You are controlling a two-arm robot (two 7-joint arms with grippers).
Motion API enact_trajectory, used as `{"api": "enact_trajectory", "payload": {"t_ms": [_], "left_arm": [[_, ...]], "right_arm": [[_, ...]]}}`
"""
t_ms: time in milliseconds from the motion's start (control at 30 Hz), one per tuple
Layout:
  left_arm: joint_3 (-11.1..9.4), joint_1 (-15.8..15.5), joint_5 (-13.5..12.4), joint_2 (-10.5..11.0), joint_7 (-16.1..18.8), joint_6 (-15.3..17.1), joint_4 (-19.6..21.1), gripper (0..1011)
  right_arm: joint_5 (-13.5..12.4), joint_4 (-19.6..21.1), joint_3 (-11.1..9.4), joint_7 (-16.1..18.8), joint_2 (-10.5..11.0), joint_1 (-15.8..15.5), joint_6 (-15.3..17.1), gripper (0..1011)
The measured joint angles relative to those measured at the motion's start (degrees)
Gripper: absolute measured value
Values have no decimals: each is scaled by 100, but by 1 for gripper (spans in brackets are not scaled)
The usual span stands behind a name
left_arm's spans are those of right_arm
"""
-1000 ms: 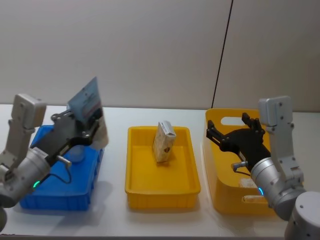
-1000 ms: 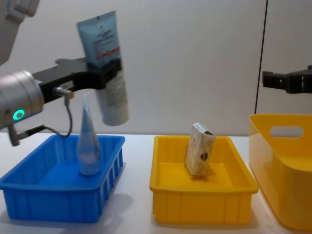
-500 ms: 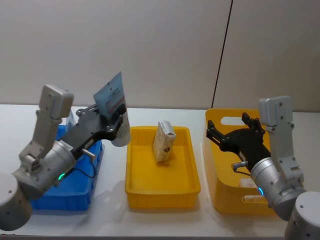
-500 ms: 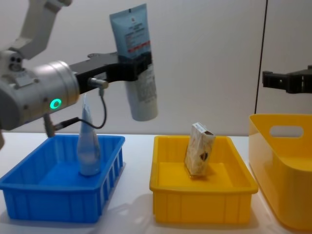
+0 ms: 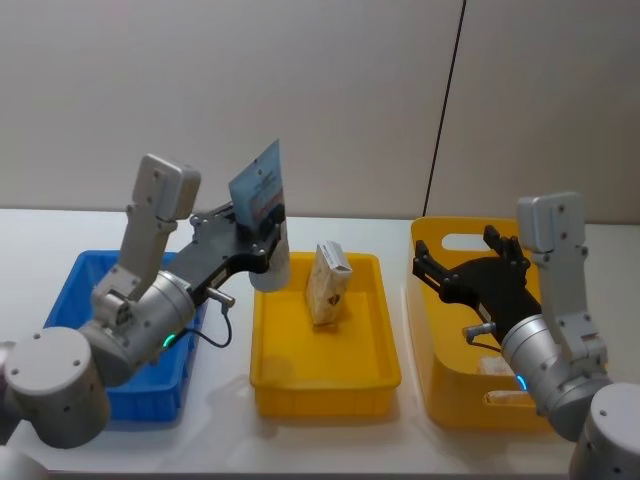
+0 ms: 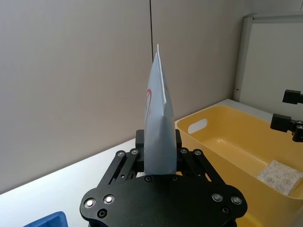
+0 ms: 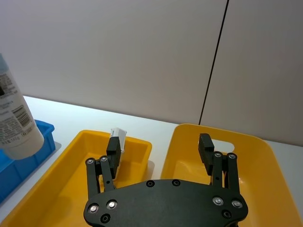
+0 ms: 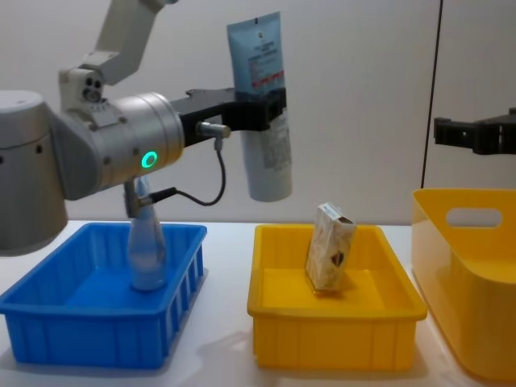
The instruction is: Bimanual collaborative sorting of washing and personal care products
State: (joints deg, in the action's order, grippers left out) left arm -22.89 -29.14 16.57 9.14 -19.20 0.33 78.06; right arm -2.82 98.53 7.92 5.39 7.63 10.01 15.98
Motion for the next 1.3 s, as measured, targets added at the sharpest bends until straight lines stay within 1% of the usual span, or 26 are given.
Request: {"api": "enact_trajectory", "payload": {"t_ms": [333, 600, 700, 733, 833, 933, 967, 1067, 1300], "left_arm": [[-81, -57, -157, -123, 152, 169, 6, 269], [-108, -76, -211, -166, 202, 221, 17, 269], [-115, -81, -224, -178, 216, 236, 19, 269], [-117, -83, -230, -182, 222, 241, 20, 269], [-122, -86, -238, -189, 229, 250, 20, 269], [-126, -88, -246, -195, 236, 257, 22, 269], [-127, -88, -249, -198, 238, 260, 23, 269], [-130, -90, -253, -201, 242, 264, 24, 270], [-134, -94, -262, -208, 250, 274, 27, 269]], "right_arm": [[-9, 0, -5, 19, -1, -1, 7, 1003], [-125, 23, -18, 229, 45, -1, 117, 1004], [-218, 32, -3, 399, 105, 14, 195, 1004], [-218, 32, -3, 399, 105, 14, 195, 1004], [-307, 33, 37, 597, 186, 46, 274, 1004], [-353, 30, 72, 716, 236, 76, 316, 1004], [-386, 18, 98, 815, 270, 100, 345, 1004], [-426, -10, 147, 942, 329, 151, 370, 1004], [-546, -199, 362, 1423, 505, 389, 423, 1004]]}}
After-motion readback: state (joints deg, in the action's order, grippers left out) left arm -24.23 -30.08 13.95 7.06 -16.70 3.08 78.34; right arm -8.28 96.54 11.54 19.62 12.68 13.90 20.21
